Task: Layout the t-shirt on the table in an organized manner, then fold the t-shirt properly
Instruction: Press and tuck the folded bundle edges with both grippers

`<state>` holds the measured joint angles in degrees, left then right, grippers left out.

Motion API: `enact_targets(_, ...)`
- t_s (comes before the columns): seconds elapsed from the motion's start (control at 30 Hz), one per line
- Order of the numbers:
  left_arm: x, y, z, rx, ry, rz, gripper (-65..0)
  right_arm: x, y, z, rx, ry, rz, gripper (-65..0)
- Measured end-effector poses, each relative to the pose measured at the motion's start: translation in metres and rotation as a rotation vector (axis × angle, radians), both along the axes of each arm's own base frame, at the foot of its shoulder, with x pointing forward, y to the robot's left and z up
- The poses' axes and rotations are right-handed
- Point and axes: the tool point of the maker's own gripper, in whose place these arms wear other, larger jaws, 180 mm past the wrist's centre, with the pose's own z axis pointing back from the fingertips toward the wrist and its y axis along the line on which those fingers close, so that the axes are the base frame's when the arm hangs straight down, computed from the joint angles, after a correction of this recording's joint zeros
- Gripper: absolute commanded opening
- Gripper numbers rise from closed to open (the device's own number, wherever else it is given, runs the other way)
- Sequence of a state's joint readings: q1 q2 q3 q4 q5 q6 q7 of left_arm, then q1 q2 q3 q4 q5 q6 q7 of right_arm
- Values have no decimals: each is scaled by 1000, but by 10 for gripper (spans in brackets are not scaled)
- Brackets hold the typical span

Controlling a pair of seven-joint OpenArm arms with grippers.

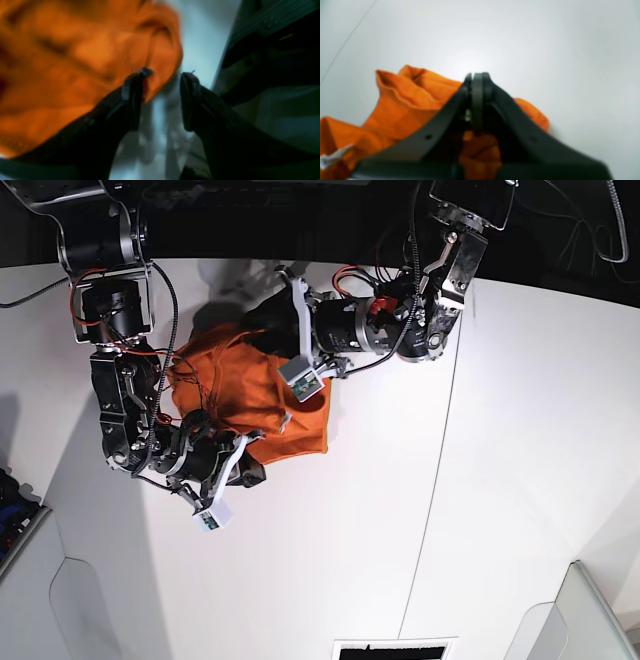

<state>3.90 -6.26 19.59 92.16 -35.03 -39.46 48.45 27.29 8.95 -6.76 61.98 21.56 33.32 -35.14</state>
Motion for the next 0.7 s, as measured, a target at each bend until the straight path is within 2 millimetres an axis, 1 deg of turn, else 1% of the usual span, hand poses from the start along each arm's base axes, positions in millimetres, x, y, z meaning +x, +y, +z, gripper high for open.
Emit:
enact_targets(0.07,4,17,-15,27,29,39,-400,-4,-5,-5,-27,9,13,-650)
enact_targets(0.1,8,27,-19,33,34,64,-400,-6,-11,-9,-42,19,11,-650)
enact_targets(0.13,14,38,-21,27,33,94,-399,-10,-17,-12,-46,38,7,-650)
enact_targets(0.2,31,67,-23,41,18,166,-400,-21,-27,-20,-43,104,5,-650)
enact_targets(0.27,50,94,-23,79,-1,219,-399,-32,-30,-22,1,153,2,-650)
enact_targets(0.33,66,111,-22,112,-20,239,-400,-43,-27,-19,58,162,3,-650)
enact_targets(0.4,83,119,-21,135,-27,249,-399,-58,-21,-21,83,169,12,-650)
enact_targets(0.47,99,120,-20,138,-26,257,-399,-77,-14,-24,106,180,27,-650)
enact_targets(0.57,122,125,-19,143,-17,281,-399,-105,-1,-22,130,175,57,-650)
enact_targets(0.63,132,132,-19,158,-8,290,-399,-115,6,-15,146,155,59,-650)
enact_targets(0.7,135,140,-16,172,9,284,-399,-111,4,-1,166,108,26,-650)
